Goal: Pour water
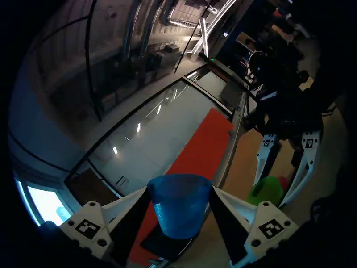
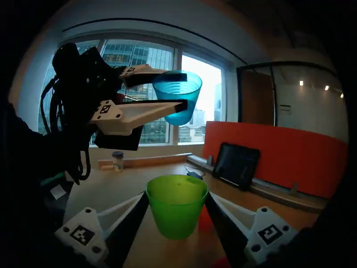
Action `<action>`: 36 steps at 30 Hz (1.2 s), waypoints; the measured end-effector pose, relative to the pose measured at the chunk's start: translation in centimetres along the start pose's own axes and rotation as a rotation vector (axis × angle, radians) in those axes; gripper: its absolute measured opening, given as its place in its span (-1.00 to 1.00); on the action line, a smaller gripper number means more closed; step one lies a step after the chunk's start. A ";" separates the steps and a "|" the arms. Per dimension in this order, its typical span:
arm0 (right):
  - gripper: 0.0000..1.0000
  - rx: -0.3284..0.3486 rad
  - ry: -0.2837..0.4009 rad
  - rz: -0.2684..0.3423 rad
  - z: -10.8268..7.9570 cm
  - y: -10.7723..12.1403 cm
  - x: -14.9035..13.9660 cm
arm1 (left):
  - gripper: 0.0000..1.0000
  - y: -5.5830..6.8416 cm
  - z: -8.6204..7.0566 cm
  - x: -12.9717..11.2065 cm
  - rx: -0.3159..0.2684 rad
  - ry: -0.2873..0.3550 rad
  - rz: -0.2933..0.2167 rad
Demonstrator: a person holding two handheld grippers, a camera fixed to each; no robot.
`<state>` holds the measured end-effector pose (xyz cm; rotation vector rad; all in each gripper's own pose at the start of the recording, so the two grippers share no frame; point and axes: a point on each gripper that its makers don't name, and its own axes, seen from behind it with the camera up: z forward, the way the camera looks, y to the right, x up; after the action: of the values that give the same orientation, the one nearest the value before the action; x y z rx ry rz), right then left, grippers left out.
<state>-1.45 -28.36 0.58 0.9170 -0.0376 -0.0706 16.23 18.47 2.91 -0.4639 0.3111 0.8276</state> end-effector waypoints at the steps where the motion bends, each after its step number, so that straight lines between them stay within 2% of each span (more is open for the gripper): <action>1: 0.82 0.001 0.000 0.001 0.0 0.0 0.0 | 0.74 0.0 0.0 0.1 0.000 0.001 0.011; 9: 0.82 0.008 0.000 0.000 0.1 -0.2 0.0 | 0.74 0.0 0.1 0.7 0.012 0.004 0.083; 24: 0.82 0.010 0.001 -0.003 0.0 -0.3 0.2 | 0.74 0.0 0.3 1.7 0.019 0.022 0.178; 36: 0.81 0.010 0.007 -0.004 -0.2 -0.2 0.5 | 0.74 0.2 0.7 1.8 0.020 0.024 0.226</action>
<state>-0.96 -28.34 0.25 0.9270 -0.0298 -0.0709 17.30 20.06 2.67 -0.4252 0.3985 1.0380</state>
